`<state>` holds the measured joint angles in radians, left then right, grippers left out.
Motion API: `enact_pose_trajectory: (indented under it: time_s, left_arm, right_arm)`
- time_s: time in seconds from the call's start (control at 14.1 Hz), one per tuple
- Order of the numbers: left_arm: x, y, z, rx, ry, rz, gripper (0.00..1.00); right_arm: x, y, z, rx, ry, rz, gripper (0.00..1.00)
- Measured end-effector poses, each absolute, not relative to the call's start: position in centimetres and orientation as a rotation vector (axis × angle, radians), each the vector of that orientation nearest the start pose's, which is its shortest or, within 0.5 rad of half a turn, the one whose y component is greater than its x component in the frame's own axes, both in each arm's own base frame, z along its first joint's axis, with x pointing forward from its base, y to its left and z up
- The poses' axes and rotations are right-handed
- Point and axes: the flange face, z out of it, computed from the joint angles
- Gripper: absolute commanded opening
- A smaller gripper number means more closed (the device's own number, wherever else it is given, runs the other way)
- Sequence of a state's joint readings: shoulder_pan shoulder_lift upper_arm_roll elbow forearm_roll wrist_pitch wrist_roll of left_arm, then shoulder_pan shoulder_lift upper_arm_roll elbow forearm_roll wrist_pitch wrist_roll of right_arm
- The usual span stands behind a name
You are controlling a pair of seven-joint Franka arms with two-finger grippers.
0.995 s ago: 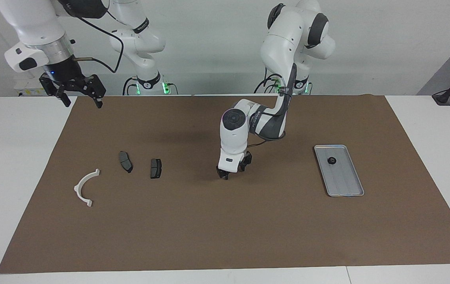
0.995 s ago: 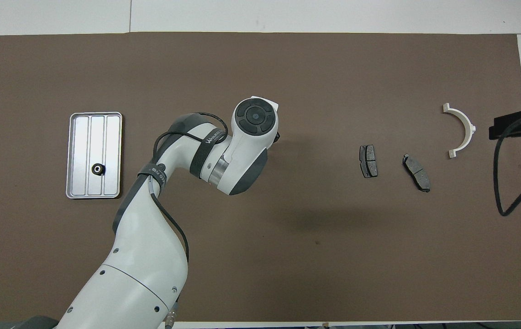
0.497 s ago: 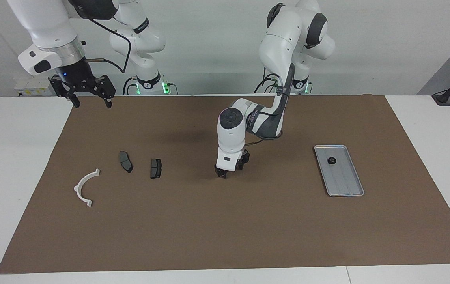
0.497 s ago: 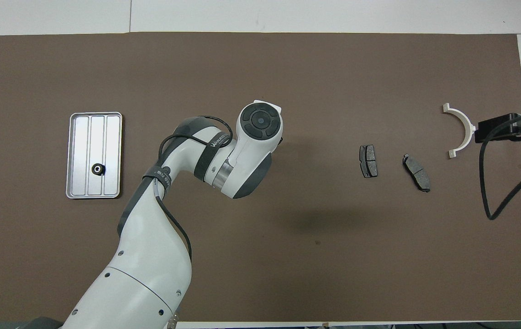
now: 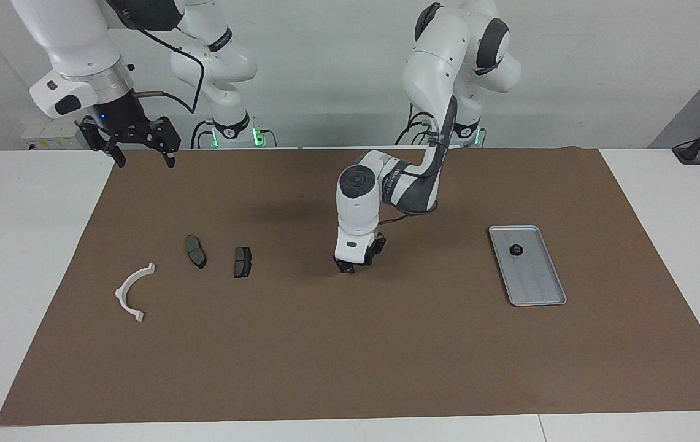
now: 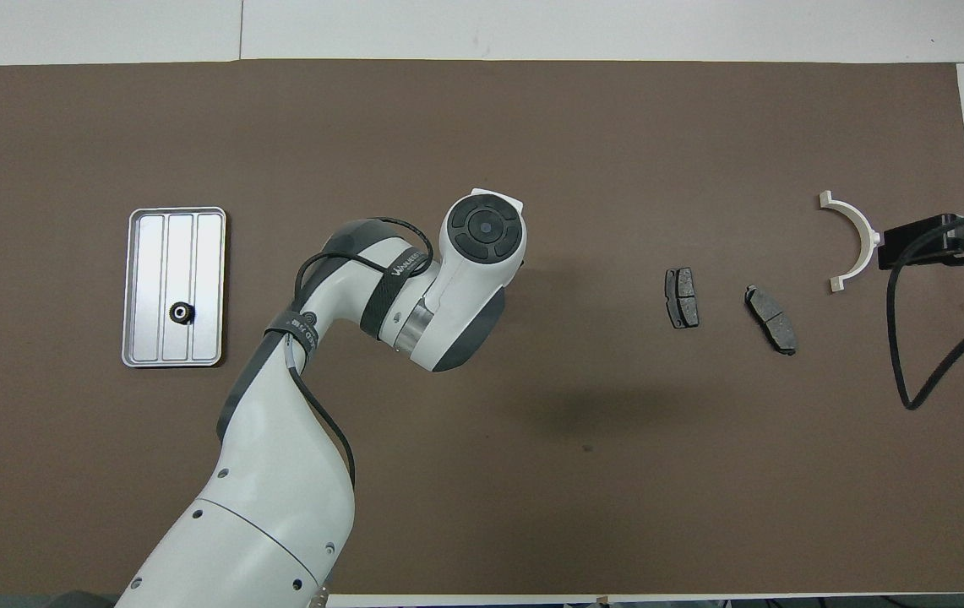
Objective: Pick bearing gear from pile to tray
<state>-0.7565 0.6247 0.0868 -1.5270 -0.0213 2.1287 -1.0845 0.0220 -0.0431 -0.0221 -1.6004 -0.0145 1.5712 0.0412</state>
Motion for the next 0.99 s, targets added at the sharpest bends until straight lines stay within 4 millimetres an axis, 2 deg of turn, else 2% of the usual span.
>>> enact_pose_trajectory:
  time_s: [0.14, 0.21, 0.64, 0.78, 0.99]
  left_arm:
    - [54.3, -43.7, 29.4, -3.031, -0.64, -0.015, 0.06]
    - [54.1, -43.7, 29.6, -3.037, -0.639, -0.019, 0.0]
    - [54.5, -43.0, 29.9, -3.04, -0.66, -0.032, 0.0]
    - [56.2, -40.3, 31.8, -3.037, -0.68, -0.039, 0.0]
    - [59.6, -33.0, 36.3, -3.045, -0.62, -0.016, 0.0]
  right_arm:
    - [54.1, -0.2, 63.4, -3.154, 0.066, -0.022, 1.0]
    - [54.1, -0.3, 63.4, -3.154, 0.068, -0.022, 1.0]
    - [54.1, -0.4, 63.4, -3.154, 0.071, -0.022, 1.0]
    - [54.1, -0.5, 63.4, -3.154, 0.074, -0.022, 1.0]
    - [54.1, -0.7, 63.4, -3.153, 0.082, -0.022, 1.0]
